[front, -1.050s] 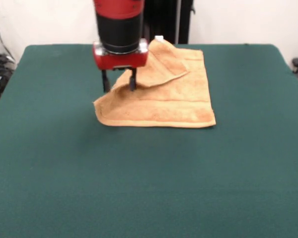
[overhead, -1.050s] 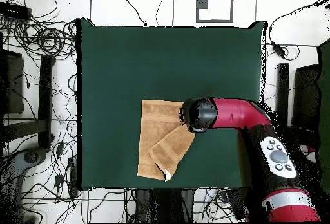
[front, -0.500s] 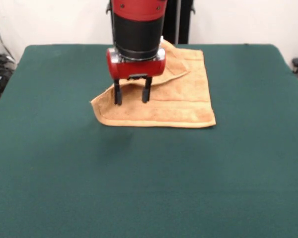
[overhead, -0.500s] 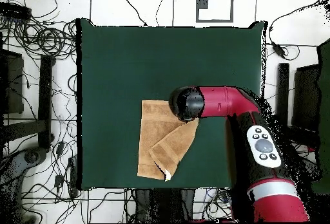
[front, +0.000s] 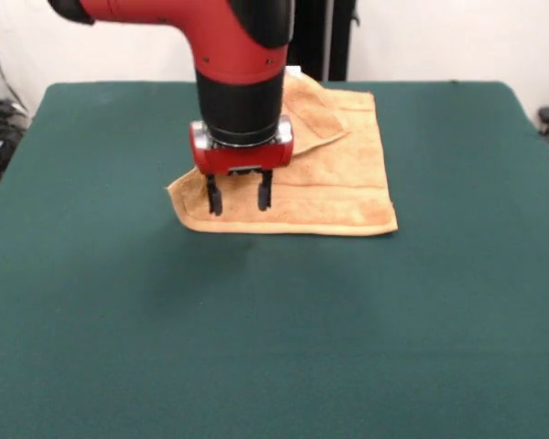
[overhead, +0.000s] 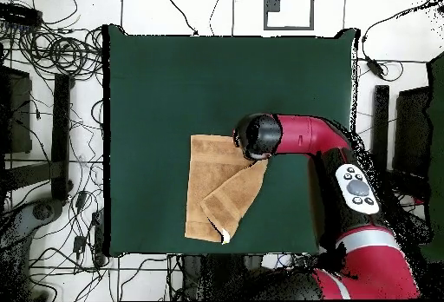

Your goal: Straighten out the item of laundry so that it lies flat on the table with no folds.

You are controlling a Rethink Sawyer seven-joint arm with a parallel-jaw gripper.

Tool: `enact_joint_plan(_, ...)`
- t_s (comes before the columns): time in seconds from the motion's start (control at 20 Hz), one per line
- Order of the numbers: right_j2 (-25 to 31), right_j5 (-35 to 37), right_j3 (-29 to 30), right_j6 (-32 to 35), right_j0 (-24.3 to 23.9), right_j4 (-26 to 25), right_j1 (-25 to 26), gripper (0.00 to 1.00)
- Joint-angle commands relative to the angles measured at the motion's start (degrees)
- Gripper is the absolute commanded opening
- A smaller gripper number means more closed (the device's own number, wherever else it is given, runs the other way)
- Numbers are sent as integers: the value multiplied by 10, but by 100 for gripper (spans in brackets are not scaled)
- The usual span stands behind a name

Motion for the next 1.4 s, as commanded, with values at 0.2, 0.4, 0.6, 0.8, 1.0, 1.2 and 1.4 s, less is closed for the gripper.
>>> enact_joint_plan(0.2, 47, 271, 42, 12, -24, 128, 67, 100)
enact_joint_plan(0.4, 60, 340, 44, -33, -47, 138, 81, 100)
enact_joint_plan(0.6, 62, 366, 31, -66, -61, 117, 106, 100)
enact_joint_plan(0.8, 49, 310, 41, -59, -63, 77, 99, 100)
enact_joint_plan(1.0, 26, 160, 61, -32, -56, 4, 55, 100)
enact_joint_plan(1.2, 7, 31, 77, 4, -40, -69, -13, 100)
enact_joint_plan(1.4, -16, -73, 87, 53, -4, -140, -76, 100)
